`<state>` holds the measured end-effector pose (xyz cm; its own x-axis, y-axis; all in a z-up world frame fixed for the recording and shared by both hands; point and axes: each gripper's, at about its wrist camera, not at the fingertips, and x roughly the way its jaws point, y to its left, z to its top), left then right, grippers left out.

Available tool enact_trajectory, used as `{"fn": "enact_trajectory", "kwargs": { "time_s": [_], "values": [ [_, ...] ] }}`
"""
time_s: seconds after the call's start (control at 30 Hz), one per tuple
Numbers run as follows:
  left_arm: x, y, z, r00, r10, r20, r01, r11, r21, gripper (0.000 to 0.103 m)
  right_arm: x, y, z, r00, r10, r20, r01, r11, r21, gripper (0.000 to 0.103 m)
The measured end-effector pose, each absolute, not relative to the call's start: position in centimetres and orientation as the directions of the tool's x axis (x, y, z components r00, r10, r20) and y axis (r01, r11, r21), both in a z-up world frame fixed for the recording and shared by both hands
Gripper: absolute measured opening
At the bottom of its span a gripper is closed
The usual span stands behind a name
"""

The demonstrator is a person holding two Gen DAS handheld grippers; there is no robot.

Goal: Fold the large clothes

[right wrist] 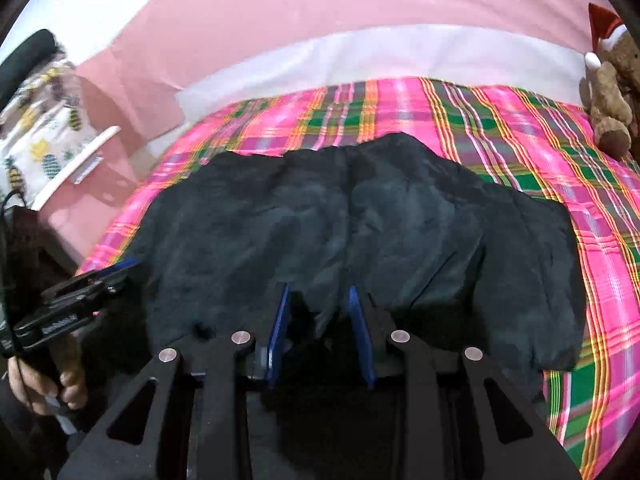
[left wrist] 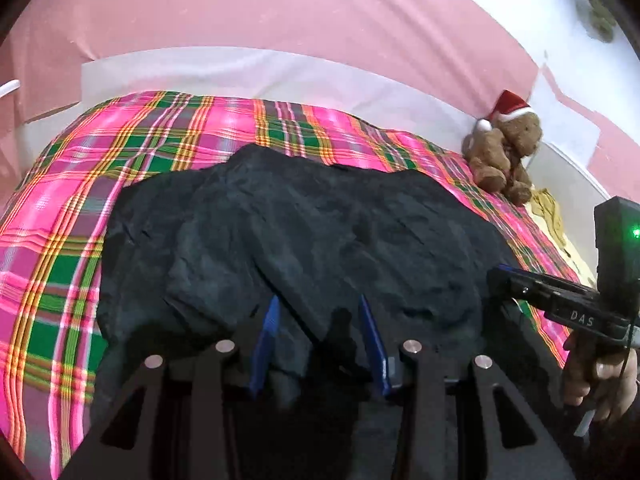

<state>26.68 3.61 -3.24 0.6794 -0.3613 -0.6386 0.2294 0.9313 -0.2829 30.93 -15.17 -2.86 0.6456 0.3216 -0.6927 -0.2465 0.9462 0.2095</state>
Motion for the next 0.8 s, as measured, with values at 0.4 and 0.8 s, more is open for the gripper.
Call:
{"fn": "enact_trajectory", "kwargs": {
  "time_s": [0.4, 0.8],
  "values": [
    [27.6, 0.9, -7.6, 0.611, -0.353, -0.708, 0.211, 0.935, -0.285, 0.044, 31.4, -13.6, -9.1, 0.560, 0.322, -0.764, -0.243, 0.945, 0.220, 0.031],
    [27.8, 0.0, -7.9, 0.620, -0.313, -0.719, 0.197, 0.950, -0.243, 0.044, 31.5, -13.1, -9.6, 0.566, 0.305, -0.766, -0.239, 0.950, 0.202, 0.031]
  ]
}}
